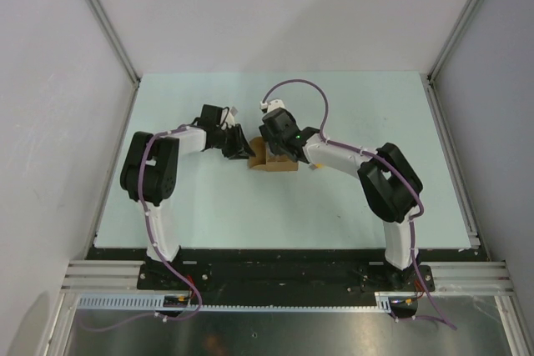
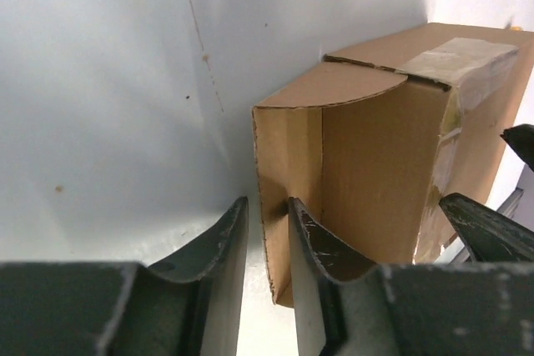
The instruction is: Unpack the express box
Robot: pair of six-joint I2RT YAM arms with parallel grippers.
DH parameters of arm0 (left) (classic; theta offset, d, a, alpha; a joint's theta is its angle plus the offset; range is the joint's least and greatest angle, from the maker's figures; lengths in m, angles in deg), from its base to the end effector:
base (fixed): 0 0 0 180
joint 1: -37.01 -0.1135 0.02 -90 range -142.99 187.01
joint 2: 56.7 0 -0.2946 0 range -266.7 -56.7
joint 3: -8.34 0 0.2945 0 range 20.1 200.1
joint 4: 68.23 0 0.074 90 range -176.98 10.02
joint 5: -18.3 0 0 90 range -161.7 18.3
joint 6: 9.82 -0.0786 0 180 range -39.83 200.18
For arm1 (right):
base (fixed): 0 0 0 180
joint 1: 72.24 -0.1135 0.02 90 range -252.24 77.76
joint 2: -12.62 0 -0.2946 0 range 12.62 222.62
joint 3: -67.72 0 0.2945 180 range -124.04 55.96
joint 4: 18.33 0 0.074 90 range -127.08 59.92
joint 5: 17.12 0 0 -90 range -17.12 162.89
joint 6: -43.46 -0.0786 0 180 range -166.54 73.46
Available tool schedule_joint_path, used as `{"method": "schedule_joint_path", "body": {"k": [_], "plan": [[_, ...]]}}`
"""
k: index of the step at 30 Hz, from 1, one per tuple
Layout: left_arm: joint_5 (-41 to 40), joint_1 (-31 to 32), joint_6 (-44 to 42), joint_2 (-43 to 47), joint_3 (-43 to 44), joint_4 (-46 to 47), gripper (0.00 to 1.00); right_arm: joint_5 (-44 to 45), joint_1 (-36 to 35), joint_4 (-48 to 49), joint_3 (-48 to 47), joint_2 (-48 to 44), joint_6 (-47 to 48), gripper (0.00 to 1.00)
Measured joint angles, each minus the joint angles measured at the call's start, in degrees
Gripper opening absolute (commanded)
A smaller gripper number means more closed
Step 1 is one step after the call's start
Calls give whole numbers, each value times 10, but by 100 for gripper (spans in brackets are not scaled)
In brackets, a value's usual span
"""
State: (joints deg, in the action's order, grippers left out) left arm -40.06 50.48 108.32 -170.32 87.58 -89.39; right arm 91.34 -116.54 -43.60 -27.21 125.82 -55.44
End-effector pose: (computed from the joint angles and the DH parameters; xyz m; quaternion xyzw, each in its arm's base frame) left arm 0.4385 -0.1474 0.1009 -0.0372 0.9217 -0.3446 0.1739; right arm 0.3920 0.3477 0.1896 -0.2155 0.8833 0.0425 0.4141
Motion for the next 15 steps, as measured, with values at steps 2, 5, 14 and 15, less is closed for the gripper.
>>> {"method": "schedule_joint_path", "body": {"k": [2, 5, 14, 15], "plan": [[-5, 0, 2, 0, 0, -5, 26, 7, -4, -13, -10, 3, 4, 61], [-18, 0, 5, 0, 0, -12, 21, 20, -13, -33, -31, 14, 13, 61], [-31, 3, 22, -4, 7, -26, 12, 57, -44, -59, -90, 53, 15, 63], [-31, 3, 24, -5, 8, -28, 12, 60, -45, -60, -92, 54, 14, 62]]}}
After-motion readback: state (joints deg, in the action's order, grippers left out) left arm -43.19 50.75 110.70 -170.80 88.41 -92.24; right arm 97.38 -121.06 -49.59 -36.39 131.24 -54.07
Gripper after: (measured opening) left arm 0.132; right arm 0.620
